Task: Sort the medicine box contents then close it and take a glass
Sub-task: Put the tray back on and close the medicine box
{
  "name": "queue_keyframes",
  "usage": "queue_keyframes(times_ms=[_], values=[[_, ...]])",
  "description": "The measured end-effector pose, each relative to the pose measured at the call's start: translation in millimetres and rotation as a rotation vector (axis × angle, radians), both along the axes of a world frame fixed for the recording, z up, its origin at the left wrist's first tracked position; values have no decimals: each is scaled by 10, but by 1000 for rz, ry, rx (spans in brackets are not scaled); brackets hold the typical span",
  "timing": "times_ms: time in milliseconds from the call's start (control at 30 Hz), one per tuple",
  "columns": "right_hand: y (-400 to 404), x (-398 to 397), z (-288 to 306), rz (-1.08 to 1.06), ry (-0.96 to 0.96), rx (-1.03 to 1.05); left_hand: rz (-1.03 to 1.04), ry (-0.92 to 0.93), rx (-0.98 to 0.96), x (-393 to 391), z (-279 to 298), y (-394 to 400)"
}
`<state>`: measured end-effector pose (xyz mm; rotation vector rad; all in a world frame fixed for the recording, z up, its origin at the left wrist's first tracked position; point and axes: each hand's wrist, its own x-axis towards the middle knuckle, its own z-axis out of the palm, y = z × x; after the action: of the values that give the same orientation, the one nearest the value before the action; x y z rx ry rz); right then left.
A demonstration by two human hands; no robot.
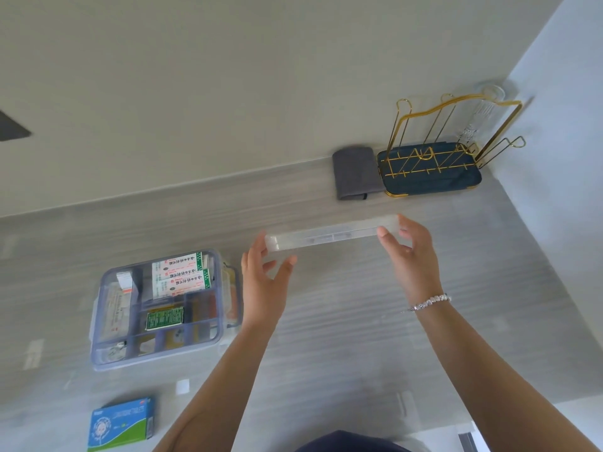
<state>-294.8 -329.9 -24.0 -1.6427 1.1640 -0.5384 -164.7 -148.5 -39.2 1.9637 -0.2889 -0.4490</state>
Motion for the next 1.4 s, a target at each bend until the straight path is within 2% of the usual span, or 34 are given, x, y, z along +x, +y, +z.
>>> queue_keyframes(times_ms=[133,267,533,733,900,967,1133,1267,1400], values=[[250,48,338,6,-121,-13,144,-100,-115,106,334,163],[517,168,616,-26,-256,-23,191,-146,-190,242,667,451],[1233,535,879,-27,-360,-12,327,-100,-379,494,1033,1232],[1757,838,762,67,-245,-40,387,-39,-282,900,930,1838],[2047,1138,511,55,-101,-22,106,-21,-144,1215,741,2262],[2099,1244,408,71,-56,-16,63,30,-117,1326,640,2373],[2214,1491,180,206,70,-2,230,10,24,1540,325,2492],[2235,1630,16,258,111,-70,257,-21,96,1570,99,2466],[2223,1649,-106,255,249,-93,245,-17,102,1533,-51,2437]])
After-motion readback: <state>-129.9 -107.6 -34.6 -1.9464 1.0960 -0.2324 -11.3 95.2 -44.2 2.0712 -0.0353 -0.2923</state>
